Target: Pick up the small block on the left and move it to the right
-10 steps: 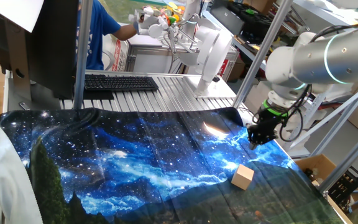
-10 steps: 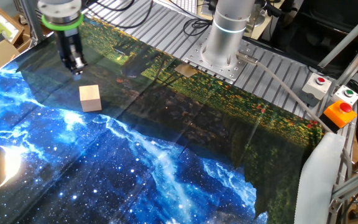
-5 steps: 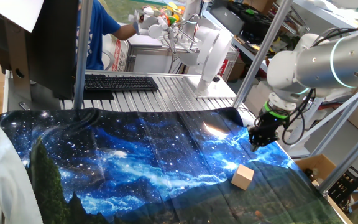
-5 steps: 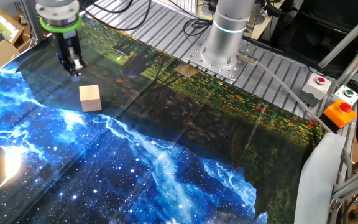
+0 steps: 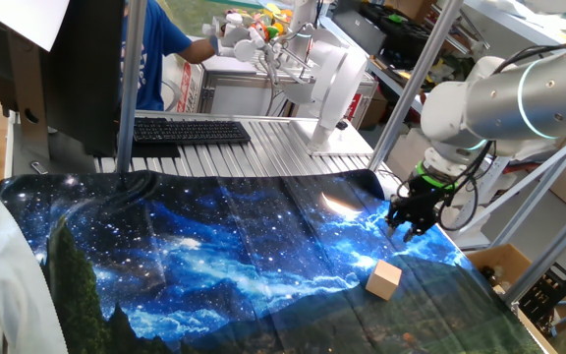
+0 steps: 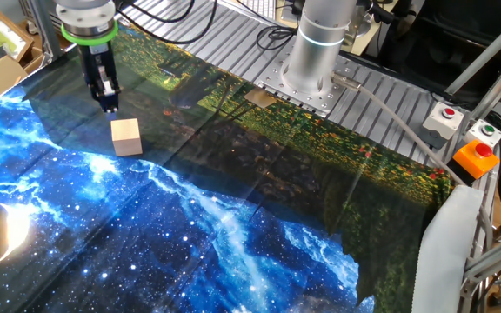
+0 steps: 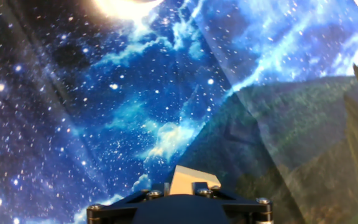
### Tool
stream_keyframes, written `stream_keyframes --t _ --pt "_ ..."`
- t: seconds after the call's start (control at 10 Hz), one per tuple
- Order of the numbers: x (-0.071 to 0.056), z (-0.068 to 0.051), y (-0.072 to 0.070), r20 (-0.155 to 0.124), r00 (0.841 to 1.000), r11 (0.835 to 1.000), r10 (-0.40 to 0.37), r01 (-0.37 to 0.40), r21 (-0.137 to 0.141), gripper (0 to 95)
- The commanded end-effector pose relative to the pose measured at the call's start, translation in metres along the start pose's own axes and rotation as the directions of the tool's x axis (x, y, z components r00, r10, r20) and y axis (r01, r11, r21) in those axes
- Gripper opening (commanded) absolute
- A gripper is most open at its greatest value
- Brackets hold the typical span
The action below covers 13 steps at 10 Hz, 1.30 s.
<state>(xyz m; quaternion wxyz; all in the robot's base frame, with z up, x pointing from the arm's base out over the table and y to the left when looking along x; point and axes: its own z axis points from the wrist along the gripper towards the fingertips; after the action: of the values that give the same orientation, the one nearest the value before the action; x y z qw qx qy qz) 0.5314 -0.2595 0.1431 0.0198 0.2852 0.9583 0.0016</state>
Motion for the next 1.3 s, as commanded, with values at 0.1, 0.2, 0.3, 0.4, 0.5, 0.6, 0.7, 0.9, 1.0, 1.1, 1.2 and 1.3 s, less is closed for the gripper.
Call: stream_keyframes --t 0.1,0.2,0.3,0.4,0.5,0.6,0.7,0.9,1.0,1.1,1.2,1.3 --pt "-0.001 0.001 0.0 -0.006 0.998 0.998 0.07 -0.07 -0.002 95.0" --pt "-0.001 0.002 0.001 -0.006 0.995 0.995 0.1 -0.1 -0.002 95.0" --pt "-0.001 0.004 0.001 -0.006 0.994 0.994 0.112 -0.112 -0.001 95.0" --pt "-0.001 0.009 0.003 -0.006 0.994 0.994 0.113 -0.113 -0.001 95.0" --pt "0.0 0.013 0.003 -0.006 0.993 0.993 0.116 -0.116 -0.003 95.0" --pt "0.0 0.022 0.004 -0.005 0.994 0.994 0.107 -0.107 -0.004 95.0" --pt "0.0 0.028 0.005 -0.001 0.994 0.994 0.107 -0.107 -0.01 95.0" --pt "0.001 0.038 0.006 0.0 0.995 0.994 0.104 -0.104 -0.017 95.0" --pt "0.002 0.044 0.006 0.0 0.995 0.995 0.102 -0.102 -0.021 95.0" --pt "0.003 0.051 0.005 0.003 0.994 0.994 0.106 -0.106 -0.027 95.0" --pt "0.004 0.055 0.005 0.007 0.994 0.993 0.113 -0.113 -0.029 95.0" --pt "0.004 0.056 0.004 0.009 0.993 0.992 0.12 -0.12 -0.027 95.0"
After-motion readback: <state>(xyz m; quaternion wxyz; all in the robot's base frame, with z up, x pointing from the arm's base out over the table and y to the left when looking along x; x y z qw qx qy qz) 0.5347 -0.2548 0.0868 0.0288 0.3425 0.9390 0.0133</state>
